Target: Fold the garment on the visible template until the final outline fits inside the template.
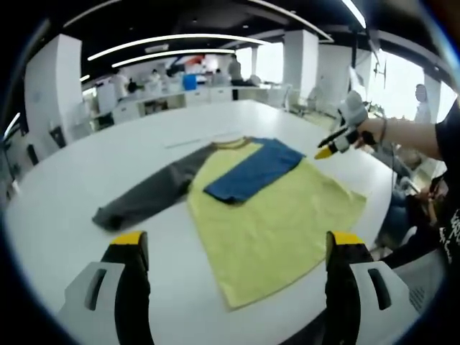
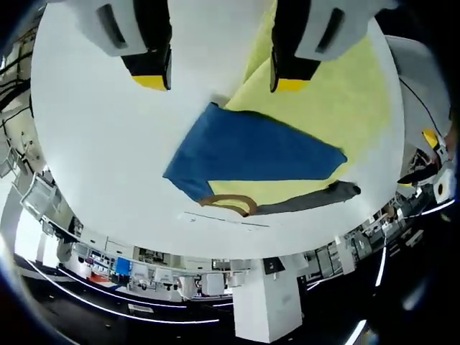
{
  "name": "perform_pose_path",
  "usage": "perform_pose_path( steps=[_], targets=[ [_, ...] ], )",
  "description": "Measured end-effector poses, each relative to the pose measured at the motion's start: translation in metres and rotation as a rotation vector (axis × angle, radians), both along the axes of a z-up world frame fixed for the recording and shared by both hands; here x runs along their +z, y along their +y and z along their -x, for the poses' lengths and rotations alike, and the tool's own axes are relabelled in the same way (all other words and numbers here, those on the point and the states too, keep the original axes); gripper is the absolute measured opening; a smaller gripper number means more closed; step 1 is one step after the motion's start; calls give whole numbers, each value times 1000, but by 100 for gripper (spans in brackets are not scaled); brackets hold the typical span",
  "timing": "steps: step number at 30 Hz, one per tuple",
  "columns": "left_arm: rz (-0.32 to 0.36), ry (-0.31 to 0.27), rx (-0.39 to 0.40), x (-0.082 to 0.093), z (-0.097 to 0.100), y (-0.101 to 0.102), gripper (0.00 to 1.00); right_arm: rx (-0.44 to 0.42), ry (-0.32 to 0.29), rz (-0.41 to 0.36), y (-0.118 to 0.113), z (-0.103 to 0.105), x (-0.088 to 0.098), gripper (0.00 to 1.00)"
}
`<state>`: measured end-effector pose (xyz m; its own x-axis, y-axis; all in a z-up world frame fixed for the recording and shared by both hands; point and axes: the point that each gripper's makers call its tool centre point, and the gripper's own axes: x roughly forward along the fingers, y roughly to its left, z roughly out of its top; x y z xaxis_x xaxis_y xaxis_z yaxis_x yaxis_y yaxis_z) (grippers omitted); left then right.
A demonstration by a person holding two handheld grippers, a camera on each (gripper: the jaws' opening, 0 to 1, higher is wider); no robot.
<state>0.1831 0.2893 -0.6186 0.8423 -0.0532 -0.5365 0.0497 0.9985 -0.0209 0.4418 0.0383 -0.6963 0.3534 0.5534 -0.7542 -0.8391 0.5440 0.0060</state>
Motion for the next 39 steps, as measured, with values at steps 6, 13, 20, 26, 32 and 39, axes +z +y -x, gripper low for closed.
perform_pose_path(
  steps=[6,13,20,26,32,39],
  targets=[
    [-1,3,2,0,0,1,99,20,20,38,-4,5,-12,43],
    [-2,12,4,-2,2,2,99,32,33,53,-1,9,-24,38],
    [-5,14,12,-2,4,4,99,55,59,48,12,16,-32,27],
    [-7,19,18,-2,6,6,99,70,57,53,16,19,-34,17],
    [-15,26,17,-3,6,6,99,74,55,55,17,22,-34,8],
    [-18,27,19,-4,7,7,99,74,74,40,23,23,-33,0]
  ],
)
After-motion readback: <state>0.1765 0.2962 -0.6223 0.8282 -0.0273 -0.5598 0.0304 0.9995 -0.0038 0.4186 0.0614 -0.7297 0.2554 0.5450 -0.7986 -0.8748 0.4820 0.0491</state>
